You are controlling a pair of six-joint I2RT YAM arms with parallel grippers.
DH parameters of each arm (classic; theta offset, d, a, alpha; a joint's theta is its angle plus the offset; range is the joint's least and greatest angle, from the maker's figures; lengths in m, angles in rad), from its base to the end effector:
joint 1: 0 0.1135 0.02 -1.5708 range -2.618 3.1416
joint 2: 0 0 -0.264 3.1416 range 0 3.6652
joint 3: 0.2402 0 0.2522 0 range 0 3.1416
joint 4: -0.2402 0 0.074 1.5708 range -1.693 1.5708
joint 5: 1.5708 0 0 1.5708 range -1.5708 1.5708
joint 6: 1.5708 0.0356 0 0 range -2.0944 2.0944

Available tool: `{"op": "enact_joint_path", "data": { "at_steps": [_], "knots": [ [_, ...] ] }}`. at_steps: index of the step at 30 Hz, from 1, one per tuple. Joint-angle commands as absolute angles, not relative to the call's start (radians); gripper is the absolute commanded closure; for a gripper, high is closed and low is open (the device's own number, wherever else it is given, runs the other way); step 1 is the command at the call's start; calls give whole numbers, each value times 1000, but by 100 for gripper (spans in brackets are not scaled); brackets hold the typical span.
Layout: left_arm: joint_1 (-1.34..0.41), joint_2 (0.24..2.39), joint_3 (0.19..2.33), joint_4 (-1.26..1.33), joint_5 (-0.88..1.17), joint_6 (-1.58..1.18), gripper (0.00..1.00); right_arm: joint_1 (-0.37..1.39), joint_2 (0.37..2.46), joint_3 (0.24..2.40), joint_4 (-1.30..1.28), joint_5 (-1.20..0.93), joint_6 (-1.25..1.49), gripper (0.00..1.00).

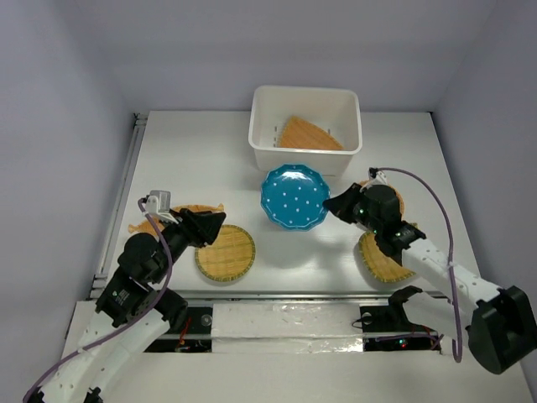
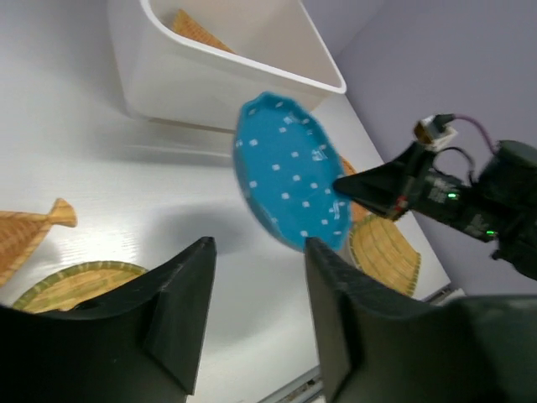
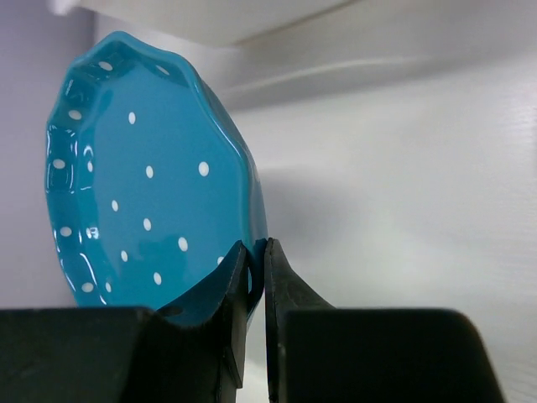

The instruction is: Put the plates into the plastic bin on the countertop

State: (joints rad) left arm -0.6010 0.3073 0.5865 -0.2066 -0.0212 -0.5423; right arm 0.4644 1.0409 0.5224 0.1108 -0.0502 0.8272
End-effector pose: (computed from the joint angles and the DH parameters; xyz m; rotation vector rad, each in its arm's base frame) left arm 0.0801 -0.0540 0.3265 0.0281 1.5658 -0.8971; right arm 0.2045 0.1044 0.2286 0.3428 2.0601 0.8680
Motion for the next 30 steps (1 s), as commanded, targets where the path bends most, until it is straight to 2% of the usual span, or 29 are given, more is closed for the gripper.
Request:
{"op": "enact_joint_path", "data": {
  "at_steps": [1,2,6,17,30],
  "knots": [
    [-595,267,600,-210,-101,-568,52,466,927,655,215,-156,865,100],
    [-595,258,600,-213,-121,-571,44,466,916,672,204,-172,859,100],
    [-586,227,594,-212,-135,-580,36,466,913,803,153,-172,821,100],
    [-586,215,597,-219,-138,-583,35,382,1282,1307,75,-164,709,100],
    [-586,210,592,-212,-118,-580,35,281,1676,1719,-130,61,609,100]
  ]
}}
